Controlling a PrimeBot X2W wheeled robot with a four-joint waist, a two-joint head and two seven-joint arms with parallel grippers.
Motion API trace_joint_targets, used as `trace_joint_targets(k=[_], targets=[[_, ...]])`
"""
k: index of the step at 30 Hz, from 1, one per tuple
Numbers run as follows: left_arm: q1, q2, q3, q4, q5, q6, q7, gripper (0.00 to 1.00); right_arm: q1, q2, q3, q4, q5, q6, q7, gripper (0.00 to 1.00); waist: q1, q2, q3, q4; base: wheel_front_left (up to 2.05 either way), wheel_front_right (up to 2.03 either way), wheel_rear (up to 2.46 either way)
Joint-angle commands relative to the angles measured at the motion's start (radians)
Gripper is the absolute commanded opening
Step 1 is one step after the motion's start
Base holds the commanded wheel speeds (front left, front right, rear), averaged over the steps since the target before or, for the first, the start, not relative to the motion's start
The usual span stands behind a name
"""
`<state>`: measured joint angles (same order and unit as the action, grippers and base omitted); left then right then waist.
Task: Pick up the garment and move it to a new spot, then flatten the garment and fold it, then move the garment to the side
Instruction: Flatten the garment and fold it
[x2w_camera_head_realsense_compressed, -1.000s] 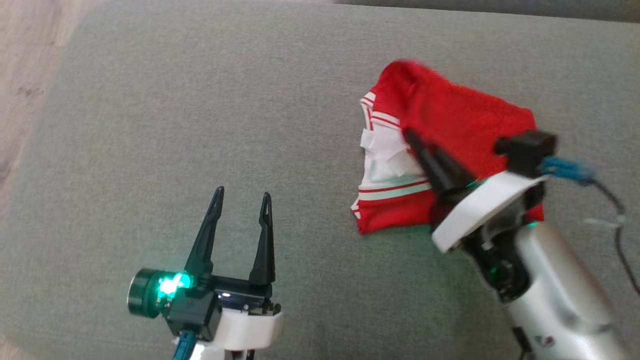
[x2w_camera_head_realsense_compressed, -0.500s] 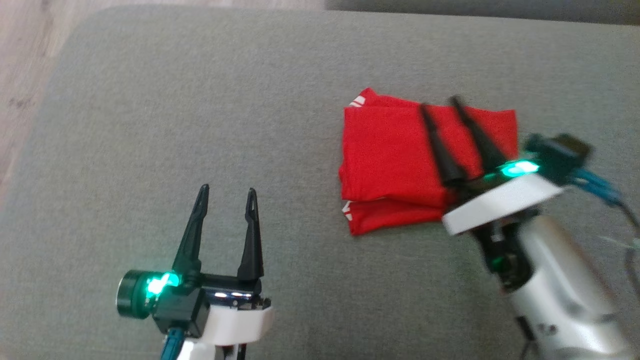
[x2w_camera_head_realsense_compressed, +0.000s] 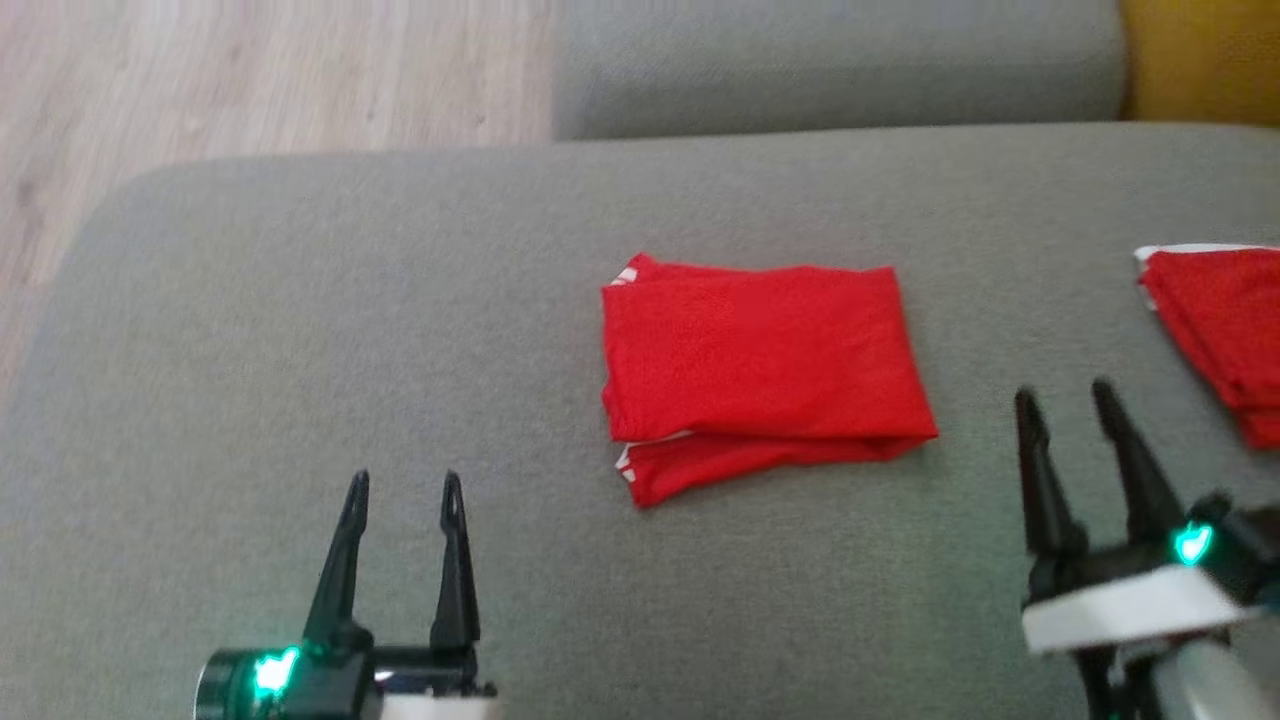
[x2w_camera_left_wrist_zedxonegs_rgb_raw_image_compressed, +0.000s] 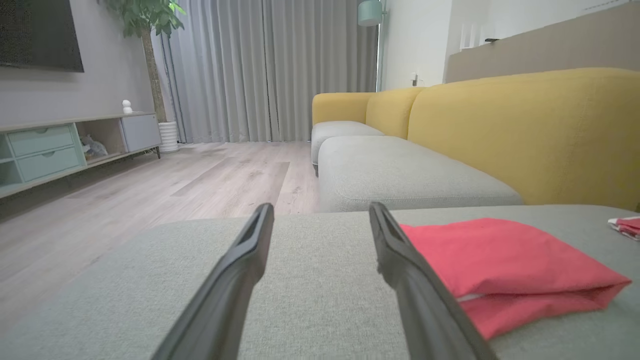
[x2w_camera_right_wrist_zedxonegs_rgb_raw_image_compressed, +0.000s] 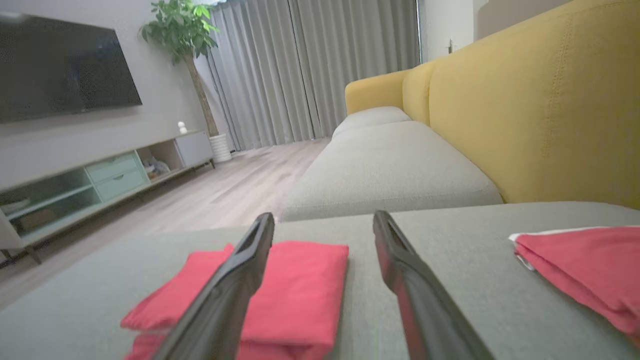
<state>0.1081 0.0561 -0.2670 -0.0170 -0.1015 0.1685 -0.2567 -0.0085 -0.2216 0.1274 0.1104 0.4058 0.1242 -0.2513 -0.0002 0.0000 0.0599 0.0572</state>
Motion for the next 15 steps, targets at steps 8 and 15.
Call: trace_joint_targets(k=[8, 15], targets=[[0.078, -0.003, 0.066, -0.037, 0.039, 0.010, -0.005, 1.00, 0.110, 0.025, -0.012, -0.035, -0.156, 0.007, -0.010, 1.00, 0.0002, 0.0000, -0.087, -0.042, 0.00, 0.00, 0.00], [0.094, -0.004, 0.089, -0.022, 0.038, 0.010, -0.005, 1.00, 0.168, 0.058, -0.025, -0.043, -0.204, 0.007, -0.010, 1.00, 0.0002, 0.0000, -0.108, -0.028, 0.00, 0.00, 0.00]])
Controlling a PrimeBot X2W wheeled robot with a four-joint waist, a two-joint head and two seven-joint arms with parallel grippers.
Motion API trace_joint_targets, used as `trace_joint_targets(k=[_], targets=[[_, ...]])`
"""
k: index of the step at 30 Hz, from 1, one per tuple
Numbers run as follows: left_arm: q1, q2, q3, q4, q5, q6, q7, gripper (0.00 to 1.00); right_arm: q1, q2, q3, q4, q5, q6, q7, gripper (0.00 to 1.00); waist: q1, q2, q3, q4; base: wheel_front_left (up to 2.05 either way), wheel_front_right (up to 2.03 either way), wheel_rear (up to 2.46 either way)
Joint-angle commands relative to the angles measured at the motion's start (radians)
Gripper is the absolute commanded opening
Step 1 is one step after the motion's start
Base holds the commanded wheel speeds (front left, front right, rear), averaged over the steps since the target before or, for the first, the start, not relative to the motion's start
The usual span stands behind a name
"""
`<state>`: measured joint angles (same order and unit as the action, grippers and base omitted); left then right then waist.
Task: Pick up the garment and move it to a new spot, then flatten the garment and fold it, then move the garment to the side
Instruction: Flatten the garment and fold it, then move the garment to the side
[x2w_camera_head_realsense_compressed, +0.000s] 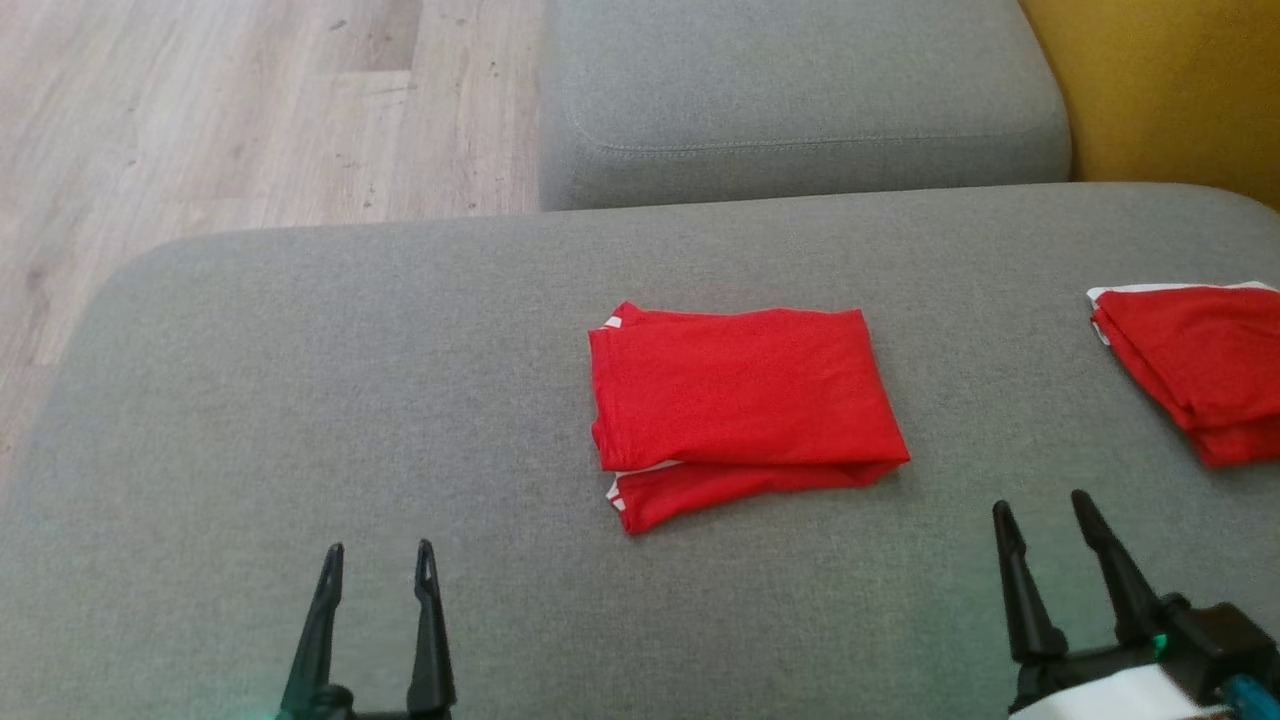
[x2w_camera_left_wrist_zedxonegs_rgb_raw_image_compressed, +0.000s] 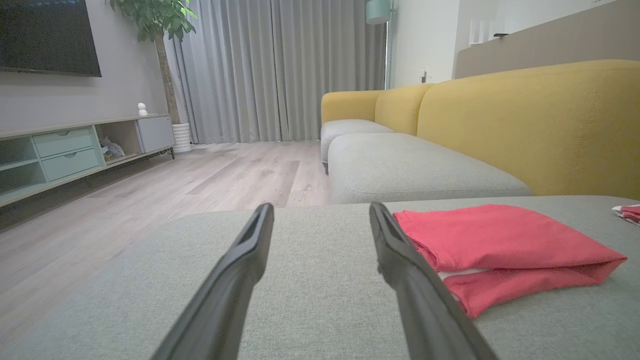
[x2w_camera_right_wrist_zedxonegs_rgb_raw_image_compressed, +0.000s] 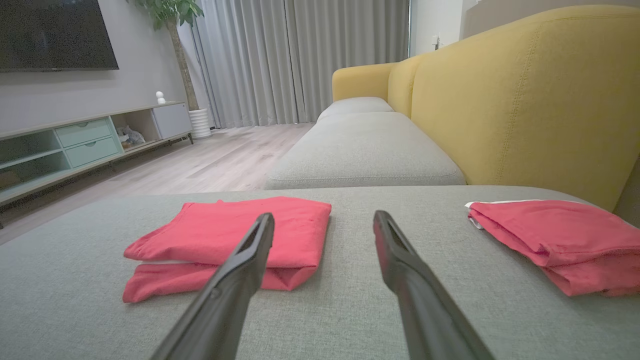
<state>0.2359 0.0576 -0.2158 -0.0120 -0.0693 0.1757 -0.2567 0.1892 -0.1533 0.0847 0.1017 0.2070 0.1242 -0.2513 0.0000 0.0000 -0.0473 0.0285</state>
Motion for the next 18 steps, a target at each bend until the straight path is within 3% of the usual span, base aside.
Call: trace_joint_targets(k=[1, 18], targets=[[-0.035, -0.006, 0.042, -0.026, 0.006, 0.003, -0.005, 1.00, -0.025, -0.006, 0.021, -0.035, -0.011, 0.007, -0.010, 1.00, 0.0000, 0.0000, -0.002, 0.002, 0.00, 0.00, 0.00], [-0.019, -0.007, 0.050, -0.009, 0.002, -0.006, -0.005, 1.00, -0.016, 0.009, 0.044, -0.019, -0.045, 0.007, -0.010, 1.00, 0.0000, 0.0000, -0.017, -0.006, 0.00, 0.00, 0.00]])
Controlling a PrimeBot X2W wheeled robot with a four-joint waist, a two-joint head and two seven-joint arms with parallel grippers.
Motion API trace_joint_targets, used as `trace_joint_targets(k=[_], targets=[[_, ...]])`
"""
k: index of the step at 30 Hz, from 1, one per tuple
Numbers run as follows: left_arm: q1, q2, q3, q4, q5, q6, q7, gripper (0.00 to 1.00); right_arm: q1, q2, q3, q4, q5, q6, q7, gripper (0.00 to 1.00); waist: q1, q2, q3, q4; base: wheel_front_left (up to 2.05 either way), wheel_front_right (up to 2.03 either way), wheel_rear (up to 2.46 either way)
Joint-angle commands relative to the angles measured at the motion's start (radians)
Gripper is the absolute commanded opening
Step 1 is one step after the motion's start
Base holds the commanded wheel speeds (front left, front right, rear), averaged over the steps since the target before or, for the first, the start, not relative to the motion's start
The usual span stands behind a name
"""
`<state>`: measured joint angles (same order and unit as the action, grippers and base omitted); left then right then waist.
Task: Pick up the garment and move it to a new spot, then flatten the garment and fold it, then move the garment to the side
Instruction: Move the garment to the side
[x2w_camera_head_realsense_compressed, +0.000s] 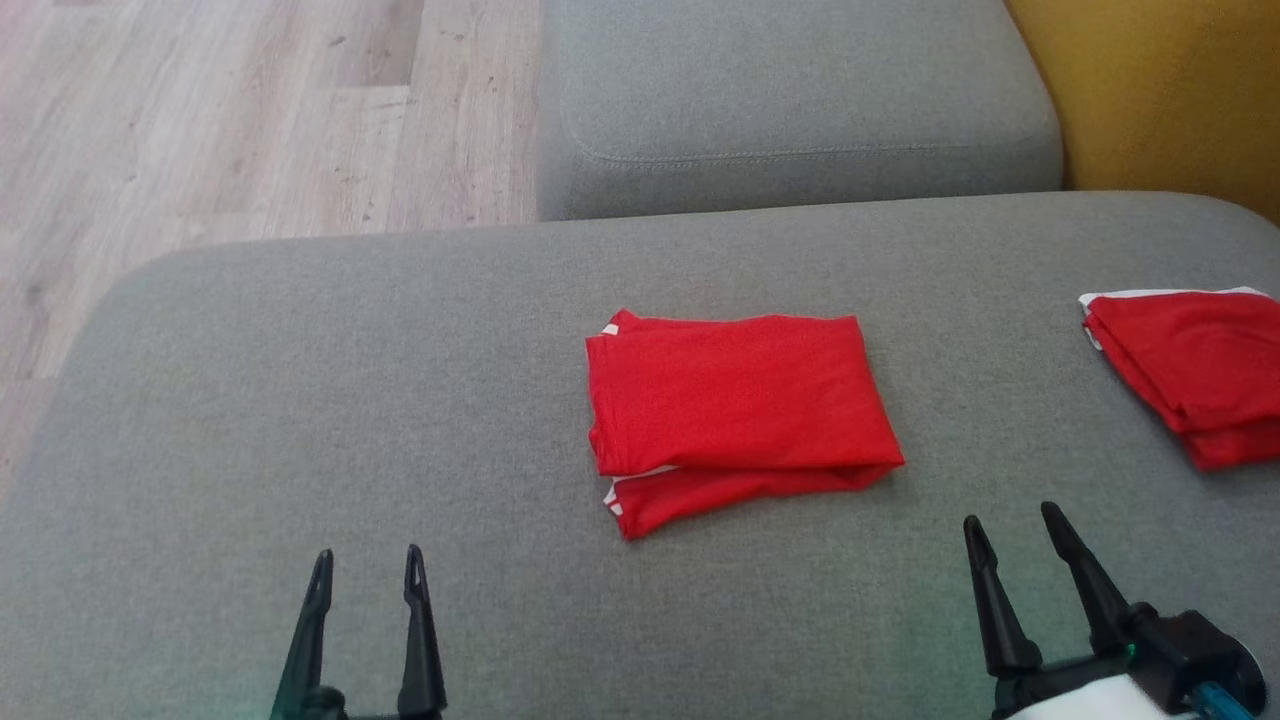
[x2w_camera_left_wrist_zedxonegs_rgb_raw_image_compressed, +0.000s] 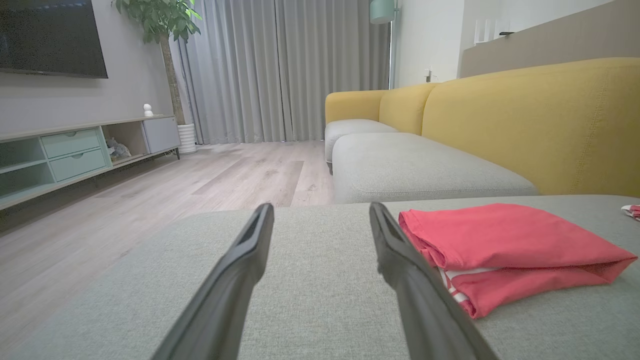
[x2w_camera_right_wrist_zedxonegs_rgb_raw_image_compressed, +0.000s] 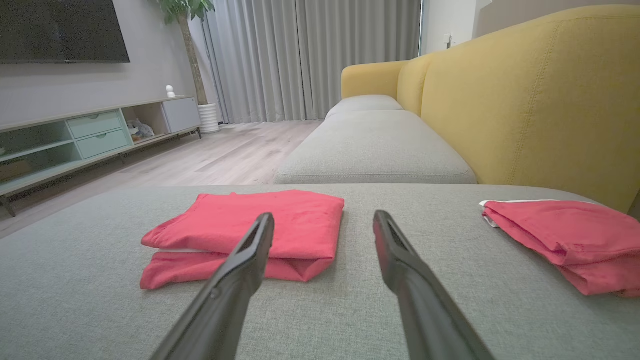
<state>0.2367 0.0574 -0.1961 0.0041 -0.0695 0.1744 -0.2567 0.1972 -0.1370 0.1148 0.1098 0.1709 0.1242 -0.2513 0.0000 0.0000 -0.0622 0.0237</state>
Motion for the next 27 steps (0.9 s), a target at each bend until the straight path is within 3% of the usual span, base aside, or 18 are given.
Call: trace_joint_targets(k=[1, 16, 27], targets=[[-0.019, -0.007, 0.030, -0.024, 0.003, -0.005, -0.005, 1.00, -0.022, -0.007, 0.013, -0.026, -0.010, 0.007, -0.010, 1.00, 0.0000, 0.0000, -0.004, -0.002, 0.00, 0.00, 0.00], [-0.022, -0.007, 0.034, -0.023, 0.010, -0.013, -0.005, 1.00, -0.018, -0.003, 0.006, -0.023, -0.028, 0.007, -0.010, 1.00, 0.0000, 0.0000, 0.011, 0.008, 0.00, 0.00, 0.00], [-0.032, -0.007, 0.025, -0.031, -0.015, 0.000, -0.005, 1.00, -0.071, -0.008, -0.012, 0.024, -0.025, 0.007, -0.010, 1.00, 0.0000, 0.0000, 0.080, 0.023, 0.00, 0.00, 0.00]])
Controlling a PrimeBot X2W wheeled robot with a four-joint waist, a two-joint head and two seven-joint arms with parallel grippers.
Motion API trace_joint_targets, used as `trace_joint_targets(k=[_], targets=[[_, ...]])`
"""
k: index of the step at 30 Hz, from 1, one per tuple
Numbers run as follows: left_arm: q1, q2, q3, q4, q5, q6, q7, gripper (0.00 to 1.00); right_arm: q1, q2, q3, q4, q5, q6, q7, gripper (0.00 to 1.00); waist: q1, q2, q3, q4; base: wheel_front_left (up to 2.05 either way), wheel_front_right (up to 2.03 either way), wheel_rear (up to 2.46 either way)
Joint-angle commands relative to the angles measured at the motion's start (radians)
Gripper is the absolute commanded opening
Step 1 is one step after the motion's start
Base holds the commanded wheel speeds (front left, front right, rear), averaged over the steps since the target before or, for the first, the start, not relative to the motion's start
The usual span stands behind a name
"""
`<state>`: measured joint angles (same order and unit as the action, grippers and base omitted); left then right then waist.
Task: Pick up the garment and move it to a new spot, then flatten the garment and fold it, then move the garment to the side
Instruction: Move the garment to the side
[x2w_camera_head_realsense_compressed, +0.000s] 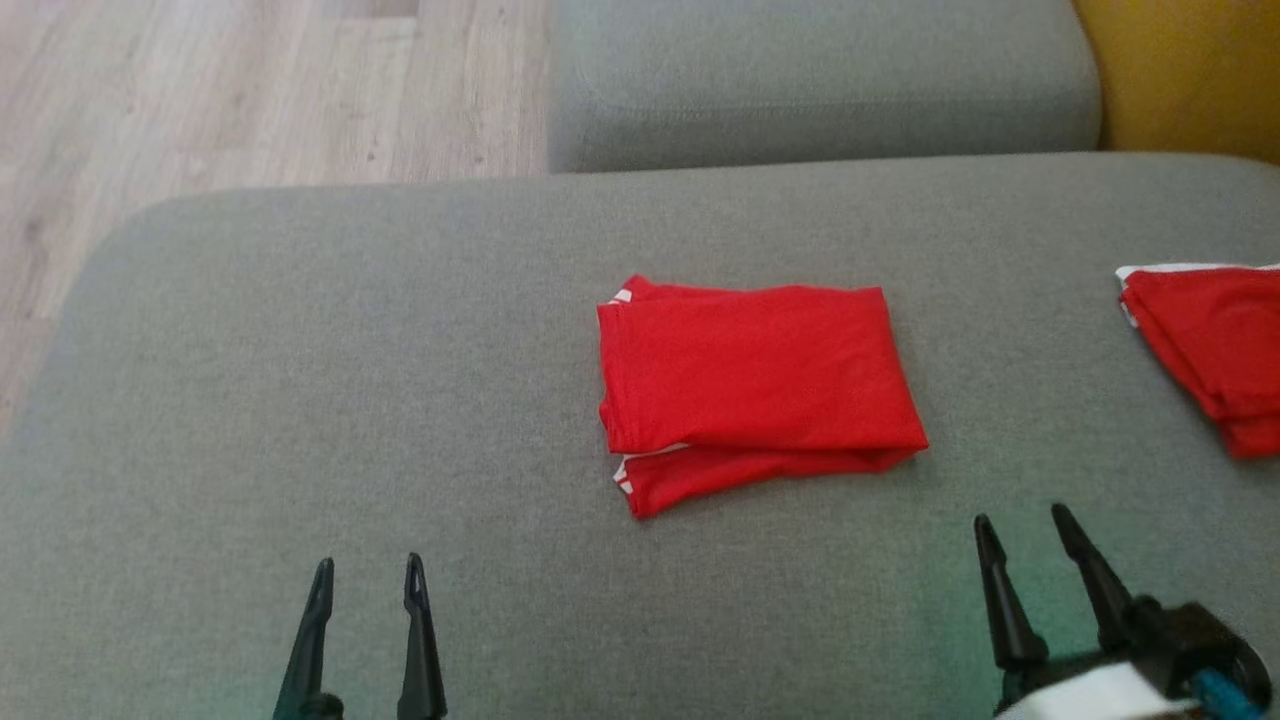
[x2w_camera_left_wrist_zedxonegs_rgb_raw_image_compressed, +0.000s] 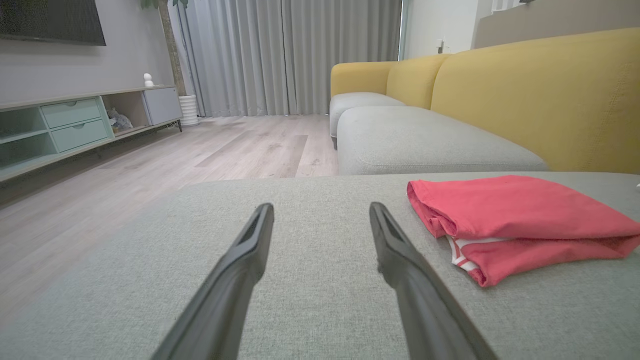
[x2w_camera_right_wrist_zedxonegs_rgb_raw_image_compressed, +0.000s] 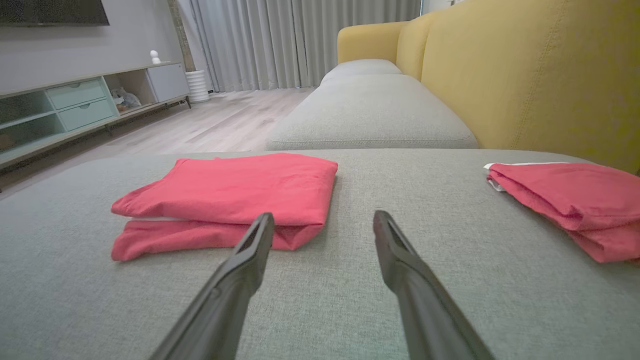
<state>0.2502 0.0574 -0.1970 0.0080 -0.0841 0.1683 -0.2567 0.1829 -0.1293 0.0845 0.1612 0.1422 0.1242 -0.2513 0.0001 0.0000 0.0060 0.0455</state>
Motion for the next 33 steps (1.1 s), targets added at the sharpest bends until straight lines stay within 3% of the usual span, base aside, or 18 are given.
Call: trace_joint_targets(k=[1, 9, 21, 22, 24, 29, 33], targets=[[-0.049, -0.007, 0.025, -0.036, 0.001, 0.010, -0.005, 1.00, -0.075, -0.014, 0.015, -0.015, 0.014, 0.007, -0.010, 1.00, -0.0001, 0.0000, 0.025, 0.001, 0.00, 0.00, 0.00], [-0.115, -0.007, -0.009, -0.048, -0.002, 0.029, -0.005, 1.00, -0.329, -0.048, 0.081, 0.201, 0.173, 0.007, 0.011, 1.00, -0.0001, 0.0000, 0.121, 0.013, 0.00, 0.00, 0.00], [-0.198, -0.007, -0.082, -0.101, 0.013, 0.003, -0.005, 1.00, -0.647, -0.105, 0.215, 0.548, 0.460, 0.007, 0.307, 1.00, -0.0001, 0.0000, 0.179, 0.084, 0.00, 0.00, 0.00], [-0.205, -0.007, -0.089, -0.106, 0.019, 0.002, -0.005, 1.00, -0.659, -0.107, 0.234, 0.558, 0.479, 0.007, 0.316, 0.89, -0.0001, 0.0000, 0.185, 0.090, 0.00, 0.00, 0.00], [-0.216, -0.007, -0.102, -0.117, 0.027, 0.002, -0.005, 1.00, -0.681, -0.118, 0.259, 0.564, 0.522, 0.007, 0.312, 0.00, -0.0001, 0.0000, 0.197, 0.098, 0.00, 0.00, 0.00], [-0.232, -0.007, -0.112, -0.143, 0.042, 0.017, -0.005, 1.00, -0.723, -0.176, 0.318, 0.536, 0.558, 0.007, 0.279, 0.00, -0.0001, 0.0000, 0.231, 0.087, 0.00, 0.00, 0.00], [-0.253, -0.007, -0.119, -0.154, 0.045, 0.028, -0.005, 1.00, -0.748, -0.283, 0.404, 0.454, 0.569, 0.007, 0.268, 0.00, -0.0001, 0.0000, 0.278, 0.041, 0.00, 0.00, 0.00]])
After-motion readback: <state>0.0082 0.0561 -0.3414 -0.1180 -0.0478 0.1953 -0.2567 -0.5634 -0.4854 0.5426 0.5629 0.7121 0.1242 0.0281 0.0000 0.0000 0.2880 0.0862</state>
